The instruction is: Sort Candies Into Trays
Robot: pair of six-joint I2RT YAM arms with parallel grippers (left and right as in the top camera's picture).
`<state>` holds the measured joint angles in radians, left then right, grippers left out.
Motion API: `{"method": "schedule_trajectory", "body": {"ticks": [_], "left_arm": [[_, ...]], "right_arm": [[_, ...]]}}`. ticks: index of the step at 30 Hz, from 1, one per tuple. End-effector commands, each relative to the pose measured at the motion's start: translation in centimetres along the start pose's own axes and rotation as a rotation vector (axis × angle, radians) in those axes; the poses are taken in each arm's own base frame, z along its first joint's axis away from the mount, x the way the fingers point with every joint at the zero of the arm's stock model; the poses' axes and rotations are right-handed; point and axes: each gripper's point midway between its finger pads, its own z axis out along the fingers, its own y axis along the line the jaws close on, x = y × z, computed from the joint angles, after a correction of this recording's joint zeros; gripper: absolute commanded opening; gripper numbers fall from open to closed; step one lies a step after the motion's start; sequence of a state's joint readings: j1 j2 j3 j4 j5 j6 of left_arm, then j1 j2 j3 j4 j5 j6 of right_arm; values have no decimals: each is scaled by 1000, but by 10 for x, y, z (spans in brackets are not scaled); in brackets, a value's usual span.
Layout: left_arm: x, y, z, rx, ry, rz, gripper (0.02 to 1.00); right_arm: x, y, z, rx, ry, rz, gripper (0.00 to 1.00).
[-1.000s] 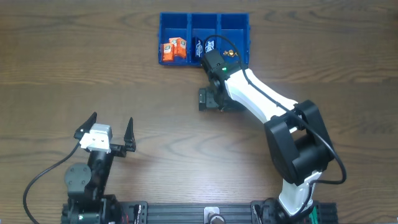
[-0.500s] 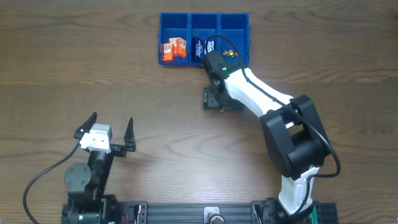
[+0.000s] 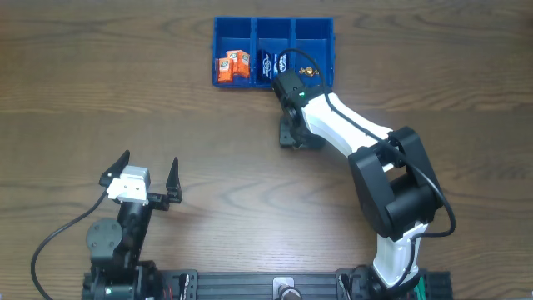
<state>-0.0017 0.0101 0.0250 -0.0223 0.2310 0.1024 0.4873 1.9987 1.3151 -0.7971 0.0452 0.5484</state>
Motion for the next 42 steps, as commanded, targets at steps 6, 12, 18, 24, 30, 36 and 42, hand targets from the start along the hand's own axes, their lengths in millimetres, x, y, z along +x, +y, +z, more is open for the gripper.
{"method": "schedule_trajectory", "body": {"ticks": [6, 12, 18, 24, 30, 36, 42], "left_arm": [[16, -3, 1, 20, 44, -2, 998], [16, -3, 1, 20, 44, -2, 998], [16, -3, 1, 20, 44, -3, 998], [16, -3, 1, 20, 44, -2, 998], [16, -3, 1, 20, 44, -2, 996], [16, -3, 1, 20, 44, -2, 998], [16, -3, 1, 20, 44, -2, 998]], "right_arm": [[-7, -6, 4, 30, -33, 12, 424], [-8, -7, 5, 32, -35, 12, 248], [-8, -7, 5, 32, -35, 12, 152], [-14, -7, -6, 30, -69, 16, 45], [-50, -19, -82, -16, -275, 54, 38], [-123, -42, -184, 40, -617, 92, 38], [-178, -33, -188, 78, -817, 51, 36]]}}
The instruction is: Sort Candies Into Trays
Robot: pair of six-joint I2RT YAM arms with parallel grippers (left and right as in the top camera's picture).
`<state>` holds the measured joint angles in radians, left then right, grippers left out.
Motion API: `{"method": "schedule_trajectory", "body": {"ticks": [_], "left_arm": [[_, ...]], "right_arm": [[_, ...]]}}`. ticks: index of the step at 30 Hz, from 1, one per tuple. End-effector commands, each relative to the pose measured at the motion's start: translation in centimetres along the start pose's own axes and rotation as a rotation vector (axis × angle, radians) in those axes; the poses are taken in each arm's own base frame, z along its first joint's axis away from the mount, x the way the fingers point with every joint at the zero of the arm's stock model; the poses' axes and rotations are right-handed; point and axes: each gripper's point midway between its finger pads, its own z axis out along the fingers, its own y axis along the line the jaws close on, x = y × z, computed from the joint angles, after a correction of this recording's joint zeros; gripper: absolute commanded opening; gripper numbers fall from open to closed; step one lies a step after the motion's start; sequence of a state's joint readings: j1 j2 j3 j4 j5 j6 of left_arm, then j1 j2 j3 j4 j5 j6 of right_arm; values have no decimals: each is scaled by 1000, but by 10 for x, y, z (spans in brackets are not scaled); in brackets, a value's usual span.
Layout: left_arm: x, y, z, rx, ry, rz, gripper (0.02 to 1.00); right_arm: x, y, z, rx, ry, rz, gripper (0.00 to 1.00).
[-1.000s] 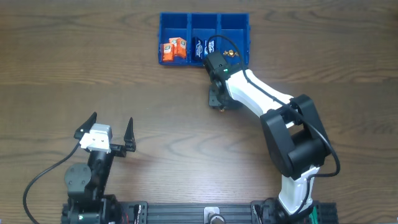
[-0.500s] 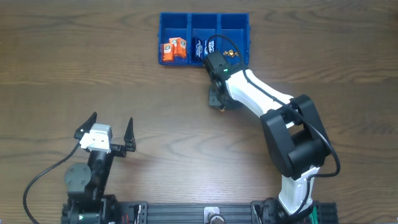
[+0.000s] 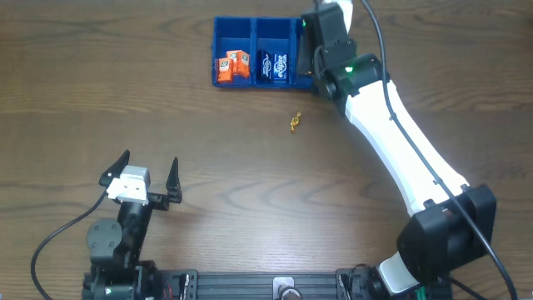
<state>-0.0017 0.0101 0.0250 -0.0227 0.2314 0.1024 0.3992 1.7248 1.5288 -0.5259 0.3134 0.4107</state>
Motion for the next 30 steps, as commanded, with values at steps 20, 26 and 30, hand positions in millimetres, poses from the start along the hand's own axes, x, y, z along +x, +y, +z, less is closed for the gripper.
{"method": "schedule_trajectory", "body": {"ticks": [20, 26, 30], "left_arm": [[16, -3, 1, 20, 43, -2, 998], [16, -3, 1, 20, 43, -2, 1000], [16, -3, 1, 20, 43, -2, 998]], "right_arm": [[34, -15, 106, 138, -3, -71, 1000], [27, -15, 96, 132, -8, -68, 998], [22, -7, 59, 56, 40, -75, 998]]}}
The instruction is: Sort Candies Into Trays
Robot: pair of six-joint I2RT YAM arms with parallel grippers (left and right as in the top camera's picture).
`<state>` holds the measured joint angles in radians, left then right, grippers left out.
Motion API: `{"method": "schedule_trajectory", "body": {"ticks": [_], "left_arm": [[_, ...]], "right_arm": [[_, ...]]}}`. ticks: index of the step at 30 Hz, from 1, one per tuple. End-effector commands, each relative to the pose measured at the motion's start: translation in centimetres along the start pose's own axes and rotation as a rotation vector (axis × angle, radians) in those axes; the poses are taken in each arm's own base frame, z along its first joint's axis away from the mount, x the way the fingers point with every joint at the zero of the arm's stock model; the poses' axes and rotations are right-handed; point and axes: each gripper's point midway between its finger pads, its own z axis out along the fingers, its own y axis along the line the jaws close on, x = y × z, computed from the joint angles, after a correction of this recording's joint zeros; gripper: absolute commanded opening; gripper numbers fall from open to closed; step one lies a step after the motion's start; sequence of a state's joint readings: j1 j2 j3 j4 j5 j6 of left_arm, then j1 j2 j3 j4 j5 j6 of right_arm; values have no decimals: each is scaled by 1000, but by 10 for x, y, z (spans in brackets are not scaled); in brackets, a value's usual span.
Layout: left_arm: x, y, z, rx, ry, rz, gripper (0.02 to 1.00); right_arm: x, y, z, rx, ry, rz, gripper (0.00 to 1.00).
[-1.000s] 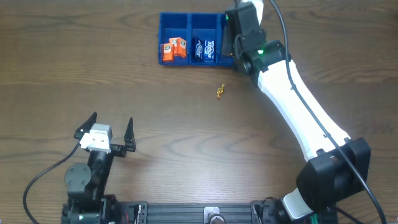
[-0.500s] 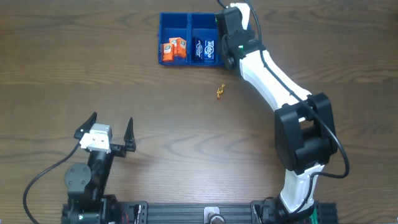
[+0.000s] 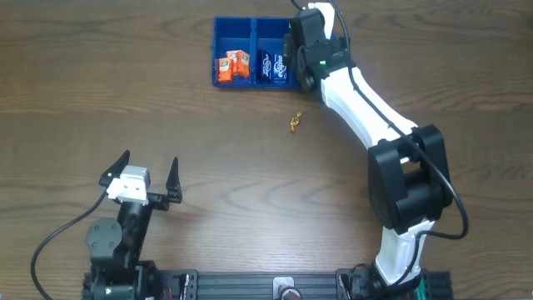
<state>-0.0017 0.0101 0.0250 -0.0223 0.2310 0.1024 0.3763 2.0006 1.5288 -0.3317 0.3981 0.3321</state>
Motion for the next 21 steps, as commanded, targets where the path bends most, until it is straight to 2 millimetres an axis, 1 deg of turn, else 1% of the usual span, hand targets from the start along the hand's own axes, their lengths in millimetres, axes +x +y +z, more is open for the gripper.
{"method": "schedule_trajectory", "body": {"ticks": [1, 2, 4, 5, 6, 10, 13, 16, 19, 21], "left_arm": [[16, -3, 1, 20, 44, -2, 998], [16, -3, 1, 20, 44, -2, 998], [16, -3, 1, 20, 44, -2, 998], [16, -3, 1, 20, 44, -2, 998], [16, -3, 1, 20, 44, -2, 998], [16, -3, 1, 20, 44, -2, 998], [16, -3, 1, 20, 44, -3, 998], [16, -3, 1, 20, 44, -2, 998], [16, -3, 1, 20, 44, -2, 998], [16, -3, 1, 20, 44, -2, 998]], "right_arm": [[-14, -1, -52, -90, 29, 14, 998], [-4, 2, -58, -113, 79, 28, 998], [22, 8, -64, -149, 192, 53, 998], [41, 11, -67, -161, 268, 66, 998], [55, 13, -68, -168, 318, 67, 998], [94, 13, -66, -155, 411, 46, 1000], [117, 18, -61, -149, 450, 22, 998], [142, 22, -54, -122, 507, 38, 1000], [162, 26, -44, -107, 556, 33, 1000], [169, 28, -38, -101, 570, 26, 1000]]}}
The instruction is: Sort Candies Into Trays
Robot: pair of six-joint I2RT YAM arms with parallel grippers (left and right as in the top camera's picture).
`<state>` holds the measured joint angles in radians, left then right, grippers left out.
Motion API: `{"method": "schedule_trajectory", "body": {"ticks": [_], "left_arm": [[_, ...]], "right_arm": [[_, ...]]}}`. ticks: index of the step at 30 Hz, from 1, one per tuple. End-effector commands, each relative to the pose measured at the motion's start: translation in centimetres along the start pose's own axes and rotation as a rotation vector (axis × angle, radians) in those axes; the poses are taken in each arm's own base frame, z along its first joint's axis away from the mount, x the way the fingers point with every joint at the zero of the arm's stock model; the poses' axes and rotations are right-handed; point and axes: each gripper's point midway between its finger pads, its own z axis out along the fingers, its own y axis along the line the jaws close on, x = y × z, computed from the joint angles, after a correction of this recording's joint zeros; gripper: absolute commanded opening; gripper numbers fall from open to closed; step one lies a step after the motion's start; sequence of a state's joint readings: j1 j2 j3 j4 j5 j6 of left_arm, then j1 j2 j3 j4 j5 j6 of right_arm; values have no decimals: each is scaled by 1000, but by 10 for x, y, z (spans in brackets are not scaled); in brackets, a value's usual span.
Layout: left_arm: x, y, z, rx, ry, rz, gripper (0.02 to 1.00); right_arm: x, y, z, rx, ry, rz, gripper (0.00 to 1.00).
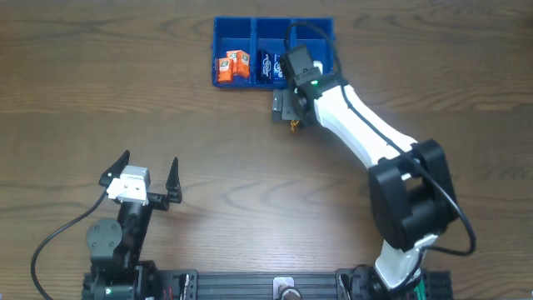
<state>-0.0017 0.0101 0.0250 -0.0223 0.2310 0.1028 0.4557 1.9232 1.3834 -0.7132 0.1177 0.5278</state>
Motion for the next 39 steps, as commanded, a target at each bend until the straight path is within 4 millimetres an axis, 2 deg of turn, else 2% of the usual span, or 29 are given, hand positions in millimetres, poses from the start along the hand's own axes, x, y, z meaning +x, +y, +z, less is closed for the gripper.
{"method": "schedule_trajectory", "body": {"ticks": [1, 3, 8, 12, 18, 26, 32, 36, 39], "left_arm": [[16, -3, 1, 20, 44, -3, 998], [16, -3, 1, 20, 44, -3, 998], [16, -3, 1, 20, 44, -3, 998], [16, -3, 1, 20, 44, -3, 998], [16, -3, 1, 20, 44, -3, 998], [16, -3, 1, 20, 44, -3, 996], [16, -3, 1, 20, 44, -3, 998], [16, -3, 1, 20, 44, -3, 998], [16, -3, 1, 20, 44, -3, 998]], "right_arm": [[18, 1, 29, 24, 66, 25, 1000], [23, 1, 38, 26, 85, 29, 1000], [28, 3, 40, 9, 105, 30, 996], [28, 3, 41, 9, 105, 29, 879], [30, 3, 47, 14, 112, 28, 822], [30, 3, 53, 15, 113, 29, 700], [29, 4, 54, 12, 109, 29, 465], [29, 4, 54, 11, 108, 30, 257], [29, 4, 54, 11, 108, 30, 169]]}}
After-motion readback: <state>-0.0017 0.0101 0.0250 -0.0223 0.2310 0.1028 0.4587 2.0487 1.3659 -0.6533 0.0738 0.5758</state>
